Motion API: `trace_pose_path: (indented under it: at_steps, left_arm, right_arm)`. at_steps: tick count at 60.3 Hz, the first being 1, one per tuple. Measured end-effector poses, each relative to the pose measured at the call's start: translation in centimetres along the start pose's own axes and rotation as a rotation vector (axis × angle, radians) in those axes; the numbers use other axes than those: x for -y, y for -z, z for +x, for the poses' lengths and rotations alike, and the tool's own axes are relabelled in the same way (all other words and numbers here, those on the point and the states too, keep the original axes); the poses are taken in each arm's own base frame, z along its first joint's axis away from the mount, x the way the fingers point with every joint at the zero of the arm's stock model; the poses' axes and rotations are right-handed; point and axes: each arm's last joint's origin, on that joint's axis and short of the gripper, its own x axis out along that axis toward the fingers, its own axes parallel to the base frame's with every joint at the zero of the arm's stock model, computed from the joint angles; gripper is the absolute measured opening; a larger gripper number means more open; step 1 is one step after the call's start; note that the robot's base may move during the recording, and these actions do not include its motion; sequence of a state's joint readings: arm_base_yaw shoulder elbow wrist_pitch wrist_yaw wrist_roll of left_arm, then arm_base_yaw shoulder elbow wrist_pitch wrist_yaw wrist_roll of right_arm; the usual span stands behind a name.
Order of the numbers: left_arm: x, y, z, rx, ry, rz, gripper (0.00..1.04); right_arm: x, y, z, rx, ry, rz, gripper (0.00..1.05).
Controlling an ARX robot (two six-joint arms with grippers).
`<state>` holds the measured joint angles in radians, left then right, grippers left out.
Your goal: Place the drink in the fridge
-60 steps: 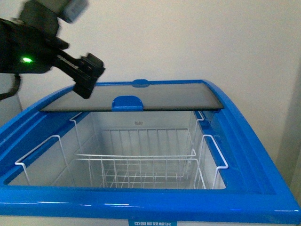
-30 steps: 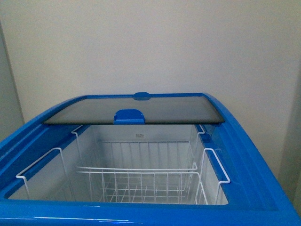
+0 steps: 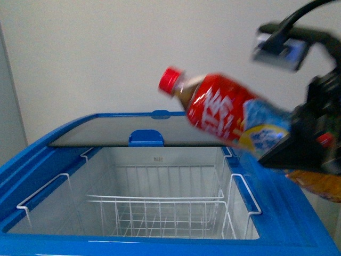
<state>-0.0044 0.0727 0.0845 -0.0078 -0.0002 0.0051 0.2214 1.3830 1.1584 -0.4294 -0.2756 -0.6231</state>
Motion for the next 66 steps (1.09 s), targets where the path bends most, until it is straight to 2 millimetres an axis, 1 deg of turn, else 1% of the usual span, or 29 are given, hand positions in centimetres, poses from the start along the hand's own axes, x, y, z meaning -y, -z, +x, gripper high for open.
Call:
trace_pose_path:
  at_steps: [1,2,8,17,19,22,24,31,36,40,51,55,58,63,64,66]
  left_arm:
    - [0.0,0.1,0.0,0.0,0.0,0.0,0.03]
    - [0.0,0.1,0.0,-0.002,0.0,0.0,0.03]
    - [0.0,0.5,0.0,-0.006,0.0,0.0,0.03]
    - [0.0,0.8,0.0,-0.008,0.0,0.0,0.03]
    - [0.0,0.8,0.0,-0.007,0.0,0.0,0.03]
    - [0.0,0.9,0.0,-0.007,0.0,0.0,0.03]
    - [0.0,1.0,0.0,-0.006,0.0,0.0,0.03]
    - [0.0,1.8,0.0,-0.003,0.0,0.0,0.03]
    - [0.0,1.8,0.0,-0.001,0.001,-0.001,0.03]
    - [0.0,1.8,-0.1,0.001,0.001,-0.001,0.03]
    - [0.0,1.8,-0.1,0.001,0.0,-0.001,0.03]
    - [0.0,1.8,-0.1,0.002,0.0,-0.001,0.03]
    - [0.0,1.8,-0.1,0.001,0.0,-0.003,0.03]
    - [0.0,1.8,-0.1,0.002,0.0,-0.003,0.2]
    - [0.0,1.8,-0.1,0.002,0.0,-0.003,0.25]
    - [0.0,1.8,-0.1,0.002,0.0,-0.003,0.32]
  right_arm:
    - [0.1,-0.1,0.5,-0.011,-0.003,-0.018,0.45]
    - [0.2,-0.4,1.4,-0.033,-0.002,-0.061,0.45]
    - [0.6,-1.8,4.5,-0.085,0.002,-0.173,0.45]
    - [0.5,-3.4,8.1,-0.122,0.02,-0.321,0.45]
    - [0.5,-3.6,8.6,-0.124,0.019,-0.339,0.45]
    - [0.1,-3.9,10.3,-0.132,0.008,-0.385,0.45]
    - [0.0,-4.0,10.8,-0.138,0.003,-0.394,0.45]
    - [-0.5,-3.7,13.5,-0.169,-0.017,-0.435,0.45]
    - [-0.7,-3.5,15.0,-0.18,-0.027,-0.442,0.45]
    - [-0.7,-3.3,16.5,-0.189,-0.033,-0.446,0.45]
    - [-1.0,-1.8,20.3,-0.223,-0.054,-0.46,0.45]
    - [-1.3,-1.2,21.4,-0.229,-0.064,-0.459,0.45]
    - [-1.3,-1.2,21.6,-0.214,-0.063,-0.461,0.45]
    - [-1.5,-1.6,22.2,-0.174,-0.029,-0.471,0.45]
    - [-1.4,-1.7,22.4,-0.165,-0.018,-0.469,0.45]
    - [-1.4,-1.8,22.8,-0.154,0.009,-0.475,0.45]
